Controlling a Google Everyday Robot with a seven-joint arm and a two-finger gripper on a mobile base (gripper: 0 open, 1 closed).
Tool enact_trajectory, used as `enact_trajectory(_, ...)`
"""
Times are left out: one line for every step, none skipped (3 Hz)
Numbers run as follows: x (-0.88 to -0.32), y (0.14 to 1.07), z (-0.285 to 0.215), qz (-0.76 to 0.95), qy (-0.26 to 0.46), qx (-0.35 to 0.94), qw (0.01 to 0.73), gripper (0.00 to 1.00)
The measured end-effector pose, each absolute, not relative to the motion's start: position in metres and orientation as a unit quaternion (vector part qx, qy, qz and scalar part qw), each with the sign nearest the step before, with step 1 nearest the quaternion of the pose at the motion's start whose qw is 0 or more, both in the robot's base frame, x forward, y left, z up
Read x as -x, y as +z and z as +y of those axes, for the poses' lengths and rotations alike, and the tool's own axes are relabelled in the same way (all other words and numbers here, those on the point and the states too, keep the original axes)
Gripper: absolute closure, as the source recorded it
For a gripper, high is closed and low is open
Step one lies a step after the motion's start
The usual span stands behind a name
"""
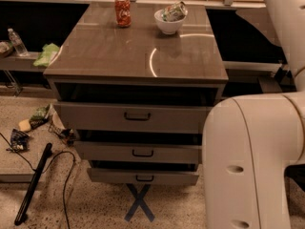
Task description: Place 7up can into white bowl
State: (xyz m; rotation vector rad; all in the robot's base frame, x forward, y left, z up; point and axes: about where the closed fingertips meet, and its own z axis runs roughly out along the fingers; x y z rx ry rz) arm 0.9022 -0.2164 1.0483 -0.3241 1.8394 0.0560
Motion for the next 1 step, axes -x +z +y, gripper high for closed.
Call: enact_trajectory(-0.8848, 1.0691, -0.2387, 0.796, -0.027, 0.108, 0.595, 0.0)
